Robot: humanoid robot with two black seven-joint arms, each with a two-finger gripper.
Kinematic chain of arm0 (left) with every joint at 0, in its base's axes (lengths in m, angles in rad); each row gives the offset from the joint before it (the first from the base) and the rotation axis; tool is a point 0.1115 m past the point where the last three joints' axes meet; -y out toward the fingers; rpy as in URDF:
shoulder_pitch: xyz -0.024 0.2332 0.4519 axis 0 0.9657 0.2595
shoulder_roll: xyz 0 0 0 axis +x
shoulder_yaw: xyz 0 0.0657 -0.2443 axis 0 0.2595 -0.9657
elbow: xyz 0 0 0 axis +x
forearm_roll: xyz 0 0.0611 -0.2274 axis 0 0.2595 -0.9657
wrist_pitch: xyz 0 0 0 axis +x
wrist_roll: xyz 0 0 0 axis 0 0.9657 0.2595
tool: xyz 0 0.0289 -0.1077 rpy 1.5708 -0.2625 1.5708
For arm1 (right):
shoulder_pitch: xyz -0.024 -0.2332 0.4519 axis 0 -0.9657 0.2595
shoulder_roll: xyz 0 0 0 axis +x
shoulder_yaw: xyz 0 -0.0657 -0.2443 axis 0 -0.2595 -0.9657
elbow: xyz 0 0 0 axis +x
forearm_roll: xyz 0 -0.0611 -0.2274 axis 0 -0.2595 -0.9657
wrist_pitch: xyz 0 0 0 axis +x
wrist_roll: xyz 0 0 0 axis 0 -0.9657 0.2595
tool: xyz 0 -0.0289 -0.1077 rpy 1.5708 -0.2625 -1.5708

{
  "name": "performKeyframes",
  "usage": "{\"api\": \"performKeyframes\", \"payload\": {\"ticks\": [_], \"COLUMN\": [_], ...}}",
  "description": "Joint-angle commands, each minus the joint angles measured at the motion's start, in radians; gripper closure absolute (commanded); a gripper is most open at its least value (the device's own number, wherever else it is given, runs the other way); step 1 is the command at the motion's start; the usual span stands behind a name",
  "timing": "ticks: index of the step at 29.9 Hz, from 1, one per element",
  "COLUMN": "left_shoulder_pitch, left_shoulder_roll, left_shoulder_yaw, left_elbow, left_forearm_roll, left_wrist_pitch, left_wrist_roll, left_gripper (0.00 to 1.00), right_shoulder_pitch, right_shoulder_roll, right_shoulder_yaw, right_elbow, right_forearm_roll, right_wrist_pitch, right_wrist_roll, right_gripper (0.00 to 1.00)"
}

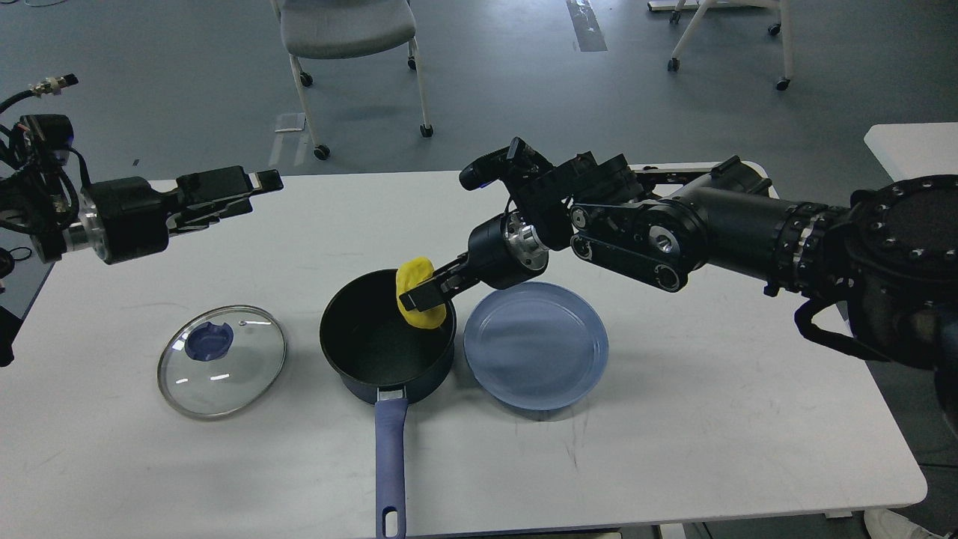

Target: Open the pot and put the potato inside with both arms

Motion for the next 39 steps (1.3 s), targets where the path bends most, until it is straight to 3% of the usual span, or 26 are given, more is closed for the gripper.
{"api": "performKeyframes", "payload": {"ticks": [1,6,12,19,27,34,39], "left_shoulder_pitch": [0.0,0.0,0.0,0.0,0.002,0.006,0.017], "left_shoulder_roll": [0.004,0.009,0.009,0.009,-0.007,-0.045,-0.079], "left_shoulder_yaw": [0.0,0.0,-0.001,-0.001,0.0,-0.001,-0.001], "left_elbow": [0.0,0.0,0.0,0.0,0.0,0.001,0.003], "left_forearm_roll": [-0.001,-0.001,-0.001,-0.001,0.0,-0.013,-0.129], "left_wrist_pitch": [0.0,-0.002,-0.002,-0.002,-0.003,-0.002,-0.003], "left_wrist_roll": [0.0,0.0,0.0,0.0,0.0,0.0,0.0], "left_gripper": [0.02,0.02,0.02,0.02,0.02,0.02,0.02], "right_shoulder_pitch": [0.0,0.0,0.002,0.019,-0.015,-0.262,-0.444], "right_shoulder_roll": [0.0,0.0,0.0,-0.009,-0.259,-0.403,-0.417], "right_shoulder_yaw": [0.001,0.001,0.007,0.098,0.245,0.478,0.671], "right_elbow": [0.002,0.002,0.003,0.0,-0.001,-0.003,-0.003], "right_forearm_roll": [0.031,0.064,0.081,0.112,0.371,0.71,0.741], "right_wrist_pitch": [0.0,0.0,0.0,0.0,0.0,0.0,0.0], "right_wrist_roll": [0.0,0.0,0.003,0.003,0.003,0.003,0.005], "right_gripper": [0.3,0.07,0.02,0.02,0.02,0.01,0.01]}}
